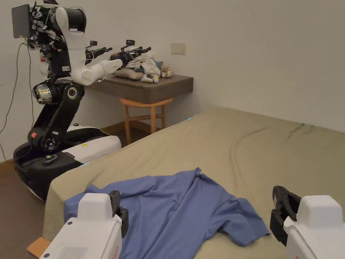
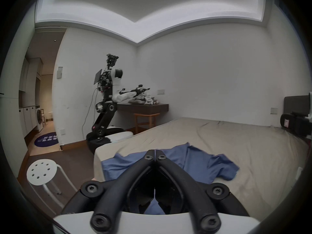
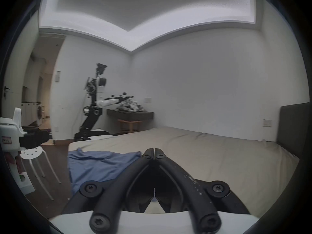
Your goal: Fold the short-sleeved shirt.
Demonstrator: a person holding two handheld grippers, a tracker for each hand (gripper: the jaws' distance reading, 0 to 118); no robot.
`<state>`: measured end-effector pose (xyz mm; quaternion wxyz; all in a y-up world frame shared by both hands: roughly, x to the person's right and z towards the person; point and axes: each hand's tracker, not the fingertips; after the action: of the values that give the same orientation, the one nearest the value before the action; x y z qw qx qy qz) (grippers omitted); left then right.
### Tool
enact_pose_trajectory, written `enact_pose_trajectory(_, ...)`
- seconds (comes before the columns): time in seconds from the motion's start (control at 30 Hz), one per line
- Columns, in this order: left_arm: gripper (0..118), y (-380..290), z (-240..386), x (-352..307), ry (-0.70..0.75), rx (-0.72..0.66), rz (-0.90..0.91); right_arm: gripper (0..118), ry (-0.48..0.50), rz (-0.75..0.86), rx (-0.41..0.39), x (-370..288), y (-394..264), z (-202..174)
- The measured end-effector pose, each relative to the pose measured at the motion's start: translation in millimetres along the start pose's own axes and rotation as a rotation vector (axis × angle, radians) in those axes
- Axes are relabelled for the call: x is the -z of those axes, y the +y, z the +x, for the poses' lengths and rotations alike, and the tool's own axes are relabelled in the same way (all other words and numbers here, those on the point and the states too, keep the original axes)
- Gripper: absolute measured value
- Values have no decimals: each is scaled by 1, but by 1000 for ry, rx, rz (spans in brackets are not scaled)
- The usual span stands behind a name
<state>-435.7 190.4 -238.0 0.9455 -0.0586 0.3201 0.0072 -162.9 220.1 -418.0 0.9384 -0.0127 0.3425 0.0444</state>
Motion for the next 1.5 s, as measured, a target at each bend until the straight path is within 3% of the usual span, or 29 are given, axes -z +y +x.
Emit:
enact_pose_trajectory(0.2,0,-12,-8,27,14,-4,-67,1,32,-19,-20,26,-9,-13)
enact_pose_trajectory(0.37,0,-18,27,84,-89,25,-138,1,19,-62,-6,39,-33,18)
enact_pose_trajectory(0.43,0,-16,52,137,-171,95,-194,1,34,-94,1,45,-44,37)
enact_pose_trajectory(0.53,0,-14,91,228,-232,141,-298,1,4,-134,-86,54,-57,65)
enact_pose_trajectory(0.6,0,-22,115,284,-263,151,-374,1,-7,-143,-80,55,-63,87)
enact_pose_trajectory(0.77,0,-67,153,393,-328,178,-723,1,-72,-210,-96,60,-89,130)
enact_pose_trajectory(0.8,15,-71,156,389,-299,161,-736,1,-78,-228,-91,62,-94,138)
enact_pose_trajectory(0.9,111,-86,159,410,-337,158,-786,1,-77,-266,-49,67,-107,158)
enact_pose_trajectory(0.93,118,-87,157,413,-350,136,-738,1,-75,-277,-37,70,-111,164)
enact_pose_trajectory(1.03,118,-93,162,431,-251,84,-729,1,-88,-290,-28,80,-124,174)
enact_pose_trajectory(1.1,118,-100,166,444,-264,85,-760,1,-101,-304,-8,82,-129,179)
enact_pose_trajectory(1.17,118,-101,175,441,-264,179,-757,1,-102,-309,13,81,-133,184)
enact_pose_trajectory(1.23,118,-96,174,444,-263,151,-767,1,-109,-320,15,82,-135,189)
enact_pose_trajectory(1.33,106,-90,174,444,-301,191,-773,1,-124,-327,25,80,-136,198)
enact_pose_trajectory(1.37,88,-85,175,441,-295,219,-735,1,-130,-326,34,79,-136,200)
enact_pose_trajectory(1.4,38,-79,177,437,-275,255,-678,1,-136,-324,39,77,-135,202)
enact_pose_trajectory(1.43,0,-78,178,437,-211,319,-654,1,-140,-322,41,79,-135,199)
enact_pose_trajectory(1.5,0,-84,170,440,-289,245,-745,1,-141,-321,47,77,-133,198)
